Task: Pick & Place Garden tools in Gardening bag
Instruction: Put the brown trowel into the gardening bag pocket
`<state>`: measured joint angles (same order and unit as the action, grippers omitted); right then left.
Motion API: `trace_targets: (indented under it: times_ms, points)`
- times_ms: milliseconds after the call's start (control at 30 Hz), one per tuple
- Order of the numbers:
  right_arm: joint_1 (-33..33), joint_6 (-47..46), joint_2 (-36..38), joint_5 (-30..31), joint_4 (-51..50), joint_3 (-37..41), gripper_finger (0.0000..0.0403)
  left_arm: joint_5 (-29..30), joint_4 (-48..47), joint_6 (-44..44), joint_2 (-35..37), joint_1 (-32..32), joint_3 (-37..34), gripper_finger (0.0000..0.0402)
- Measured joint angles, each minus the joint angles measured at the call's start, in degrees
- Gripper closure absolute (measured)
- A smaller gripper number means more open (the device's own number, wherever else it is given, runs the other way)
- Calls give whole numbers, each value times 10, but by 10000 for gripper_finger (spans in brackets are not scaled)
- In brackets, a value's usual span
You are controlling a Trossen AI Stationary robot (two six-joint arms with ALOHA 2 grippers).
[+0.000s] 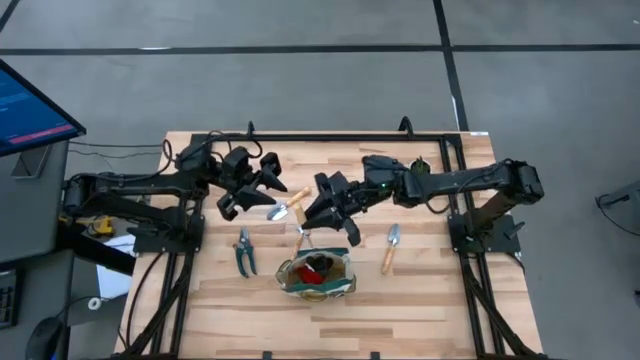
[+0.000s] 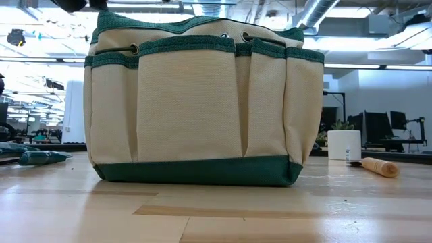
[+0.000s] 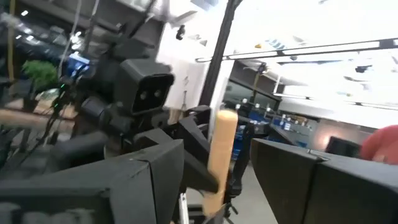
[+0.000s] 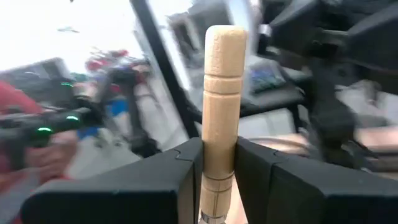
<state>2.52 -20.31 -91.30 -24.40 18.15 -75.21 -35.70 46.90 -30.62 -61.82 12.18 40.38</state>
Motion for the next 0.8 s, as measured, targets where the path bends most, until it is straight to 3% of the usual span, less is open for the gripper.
trace_targets:
  times_ms: [133,367,800]
  points:
    - [-13,-46,-28,-64,69,-1,346,-23,0,0,0,-1,15,224]
    - [-28,-104,-77,-115,173,-1,346,-34,-2,-3,-5,-2,21,225]
    - [-40,-99,-93,-118,201,-2,345,-36,9,-29,-47,-13,21,229]
